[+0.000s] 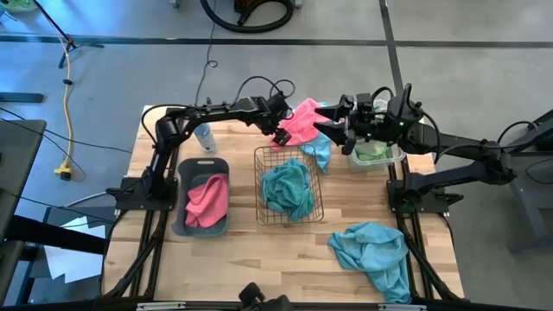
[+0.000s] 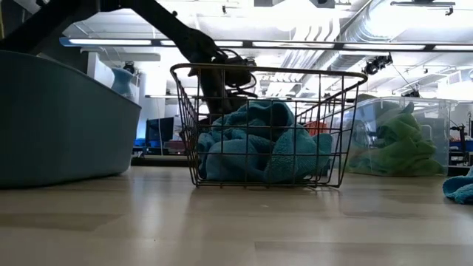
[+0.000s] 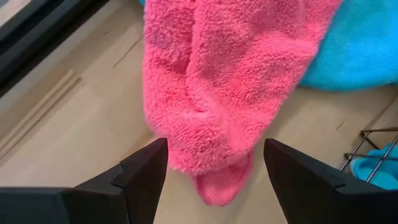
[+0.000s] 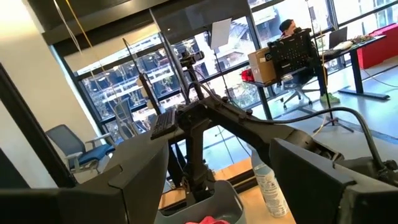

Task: Sort microfiber towel by color & place in baskets
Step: Put the pink towel into the blue bin

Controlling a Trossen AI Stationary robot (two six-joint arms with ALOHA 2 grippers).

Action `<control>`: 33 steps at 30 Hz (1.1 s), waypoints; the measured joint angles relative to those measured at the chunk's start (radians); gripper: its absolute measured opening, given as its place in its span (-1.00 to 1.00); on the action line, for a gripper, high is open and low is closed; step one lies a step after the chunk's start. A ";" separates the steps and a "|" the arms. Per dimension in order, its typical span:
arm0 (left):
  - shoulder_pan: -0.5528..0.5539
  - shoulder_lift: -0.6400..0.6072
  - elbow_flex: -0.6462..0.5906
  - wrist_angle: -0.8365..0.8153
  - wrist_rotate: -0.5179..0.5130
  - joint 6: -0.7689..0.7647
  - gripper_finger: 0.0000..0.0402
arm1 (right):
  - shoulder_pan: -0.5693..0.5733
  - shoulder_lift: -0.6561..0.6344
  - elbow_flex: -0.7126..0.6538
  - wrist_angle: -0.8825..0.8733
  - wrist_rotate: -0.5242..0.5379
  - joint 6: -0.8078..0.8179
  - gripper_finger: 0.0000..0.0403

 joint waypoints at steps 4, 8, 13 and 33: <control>-0.001 0.005 0.000 0.031 0.000 0.001 0.26 | 0.000 0.000 0.000 0.000 0.002 0.000 0.38; -0.002 0.010 -0.004 0.051 -0.033 0.016 0.26 | 0.000 0.000 0.000 0.000 0.003 0.009 0.38; 0.020 0.031 -0.008 0.007 0.017 -0.006 0.26 | 0.000 0.000 0.000 0.000 0.003 0.026 0.38; 0.047 0.078 -0.006 0.043 0.085 -0.042 0.26 | 0.000 0.000 0.000 -0.007 0.003 0.026 0.38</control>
